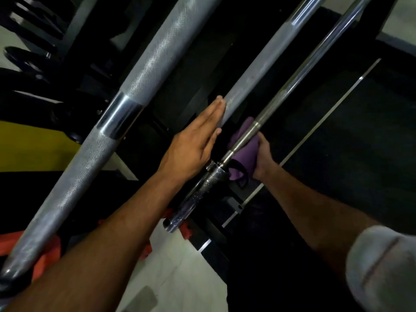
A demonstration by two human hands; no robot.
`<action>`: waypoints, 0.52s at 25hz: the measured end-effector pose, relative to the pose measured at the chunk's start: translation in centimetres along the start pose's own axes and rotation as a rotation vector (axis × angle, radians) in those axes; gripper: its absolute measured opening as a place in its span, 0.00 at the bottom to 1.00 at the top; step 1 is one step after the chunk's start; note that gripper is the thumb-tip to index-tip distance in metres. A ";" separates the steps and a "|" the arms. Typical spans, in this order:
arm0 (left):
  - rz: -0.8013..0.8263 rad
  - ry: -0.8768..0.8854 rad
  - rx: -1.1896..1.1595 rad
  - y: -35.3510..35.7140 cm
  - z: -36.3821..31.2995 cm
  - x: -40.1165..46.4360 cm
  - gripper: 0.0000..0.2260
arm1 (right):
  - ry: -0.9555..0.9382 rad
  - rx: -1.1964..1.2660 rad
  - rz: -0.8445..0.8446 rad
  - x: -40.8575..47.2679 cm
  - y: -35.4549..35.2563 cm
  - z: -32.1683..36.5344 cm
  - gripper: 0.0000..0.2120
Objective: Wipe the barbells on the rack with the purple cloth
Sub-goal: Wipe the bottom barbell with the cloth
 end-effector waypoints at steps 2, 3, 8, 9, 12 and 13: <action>0.009 -0.011 -0.017 0.1 0.0 0.1 0.23 | 0.042 -0.183 -0.043 1.2 1.9 -0.6 0.26; 0.010 -0.012 -0.024 0.1 0.1 0.0 0.22 | 0.055 -0.267 -0.056 1.5 1.7 -1.2 0.26; -0.023 0.014 -0.043 0.3 0.4 -0.3 0.22 | 0.079 -0.116 0.001 -0.6 -0.4 -3.5 0.30; -0.019 0.010 -0.045 0.4 0.4 -0.4 0.22 | 0.043 -0.162 -0.042 -1.5 -0.4 -3.7 0.30; -0.031 0.001 -0.053 0.6 0.6 -0.2 0.22 | -0.380 -0.673 -0.253 -6.4 -0.3 -3.0 0.22; -0.041 -0.005 -0.053 0.5 0.5 -0.3 0.22 | -0.594 -0.842 -0.256 -7.9 -0.2 -2.2 0.19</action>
Point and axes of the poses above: each hand's wrist, its own x-axis towards the middle knuckle, its own y-axis out of the palm, z = x × y, the point moved 1 cm from there along x, towards the middle knuckle, and after that the axes turned 6 degrees about y, right-handed, at the moved point
